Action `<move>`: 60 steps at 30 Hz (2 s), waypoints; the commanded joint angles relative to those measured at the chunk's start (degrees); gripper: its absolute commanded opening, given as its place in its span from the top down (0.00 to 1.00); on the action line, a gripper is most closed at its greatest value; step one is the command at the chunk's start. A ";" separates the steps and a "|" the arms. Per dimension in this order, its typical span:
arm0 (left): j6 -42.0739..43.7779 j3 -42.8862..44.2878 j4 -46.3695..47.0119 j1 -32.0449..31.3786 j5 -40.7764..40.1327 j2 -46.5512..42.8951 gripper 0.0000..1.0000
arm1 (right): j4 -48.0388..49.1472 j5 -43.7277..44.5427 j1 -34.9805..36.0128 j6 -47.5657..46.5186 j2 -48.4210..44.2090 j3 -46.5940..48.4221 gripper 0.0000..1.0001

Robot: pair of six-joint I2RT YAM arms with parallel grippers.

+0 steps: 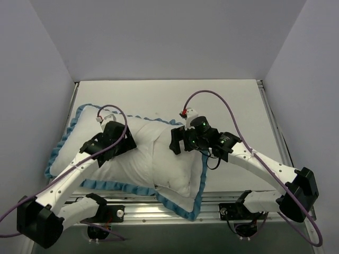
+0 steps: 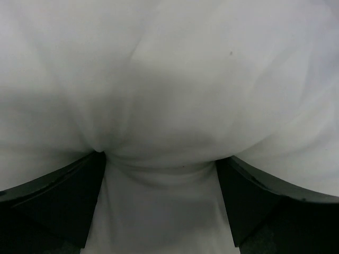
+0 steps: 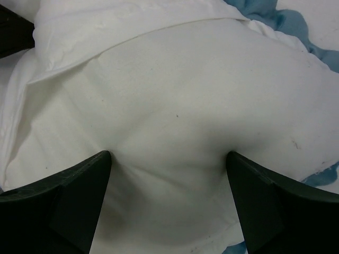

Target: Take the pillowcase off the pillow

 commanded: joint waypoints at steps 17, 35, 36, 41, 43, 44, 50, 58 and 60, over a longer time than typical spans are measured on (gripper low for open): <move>10.52 25.28 22.00 -1.52 14.93 24.78 0.06 | -9.45 21.47 4.36 2.42 -0.97 5.43 0.13; 4.54 -2.14 3.80 5.50 14.65 -7.77 0.06 | -19.57 41.17 28.19 3.21 18.97 23.81 0.07; 4.37 -2.85 3.97 6.03 15.27 -7.95 0.06 | -19.48 41.08 28.46 3.30 19.76 23.55 0.07; 3.49 -6.45 6.43 6.74 18.17 -8.48 0.06 | -17.28 39.59 28.63 2.68 24.07 21.97 0.05; 3.48 -7.60 7.57 6.74 18.35 -8.57 0.06 | -17.02 40.20 28.55 2.51 26.00 21.18 0.04; 3.40 -7.95 8.01 6.82 19.22 -8.66 0.06 | -16.93 40.55 28.37 2.42 26.71 20.83 0.04; 1.64 -12.17 13.02 6.74 24.40 -9.45 0.05 | -15.70 39.59 25.03 2.33 29.79 17.93 0.64; -0.38 -18.15 21.11 6.47 32.76 -10.67 0.01 | -11.92 33.70 21.79 0.57 24.09 19.16 1.00; -0.12 -18.85 21.73 6.30 33.55 -11.12 0.00 | -11.31 32.12 19.94 0.22 22.68 19.42 1.00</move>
